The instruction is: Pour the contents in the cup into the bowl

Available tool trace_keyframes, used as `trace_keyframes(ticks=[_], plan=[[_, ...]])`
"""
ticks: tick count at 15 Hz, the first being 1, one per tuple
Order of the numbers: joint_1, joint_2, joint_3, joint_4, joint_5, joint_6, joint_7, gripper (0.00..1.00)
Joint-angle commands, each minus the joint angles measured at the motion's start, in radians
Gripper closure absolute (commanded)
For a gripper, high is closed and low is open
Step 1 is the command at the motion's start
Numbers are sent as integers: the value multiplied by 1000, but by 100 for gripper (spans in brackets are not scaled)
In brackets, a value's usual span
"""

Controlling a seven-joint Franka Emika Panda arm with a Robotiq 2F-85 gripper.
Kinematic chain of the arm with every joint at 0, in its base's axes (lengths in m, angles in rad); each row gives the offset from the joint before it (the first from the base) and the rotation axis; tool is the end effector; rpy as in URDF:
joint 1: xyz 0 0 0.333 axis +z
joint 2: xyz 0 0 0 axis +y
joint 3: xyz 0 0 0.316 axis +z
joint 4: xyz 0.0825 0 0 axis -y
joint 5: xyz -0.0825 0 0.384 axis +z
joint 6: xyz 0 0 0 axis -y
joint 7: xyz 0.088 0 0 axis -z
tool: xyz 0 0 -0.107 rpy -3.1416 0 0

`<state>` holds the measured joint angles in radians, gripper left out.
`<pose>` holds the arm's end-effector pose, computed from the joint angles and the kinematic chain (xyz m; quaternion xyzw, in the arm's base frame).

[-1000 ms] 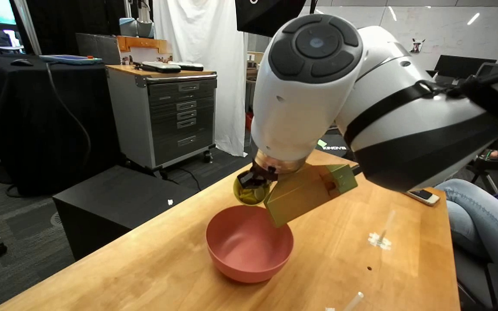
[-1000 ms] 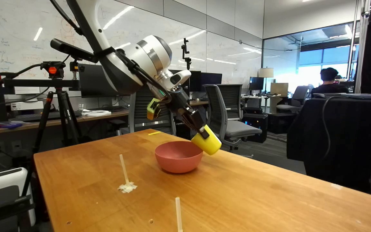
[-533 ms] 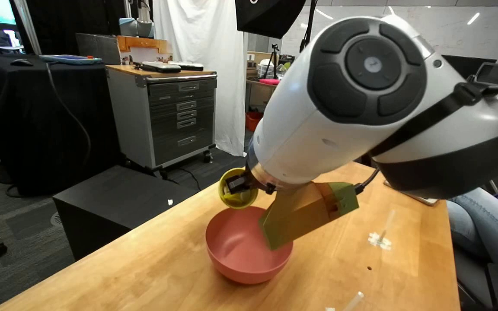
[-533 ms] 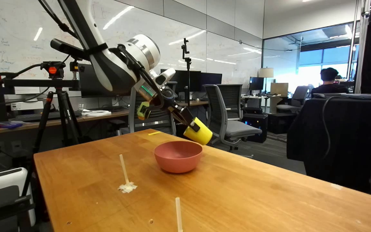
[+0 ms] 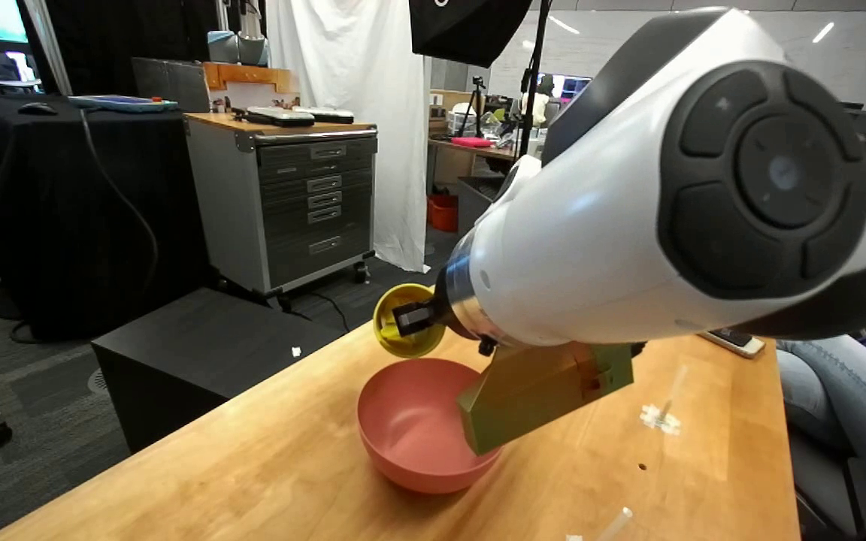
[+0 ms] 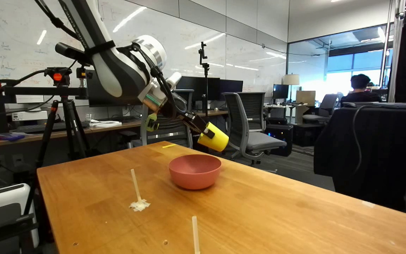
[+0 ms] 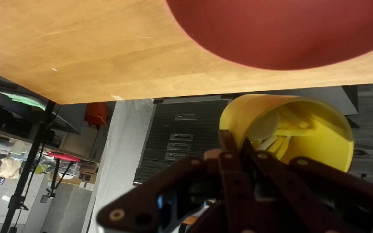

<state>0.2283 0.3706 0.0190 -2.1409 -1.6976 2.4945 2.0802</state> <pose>0.5467 0.1439 0.2238 0.8812 -0.1594 0.4072 0.1797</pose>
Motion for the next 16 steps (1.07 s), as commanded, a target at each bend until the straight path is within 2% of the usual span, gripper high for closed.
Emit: trace_keyframes(ticks=[1,10,16], plan=[[-50,-50,50,-46,-100,-34,108,95],[-108,-30,90,-79,-342,-92,327,95],[-122,-15,118,-126,-473,-156,417,95]])
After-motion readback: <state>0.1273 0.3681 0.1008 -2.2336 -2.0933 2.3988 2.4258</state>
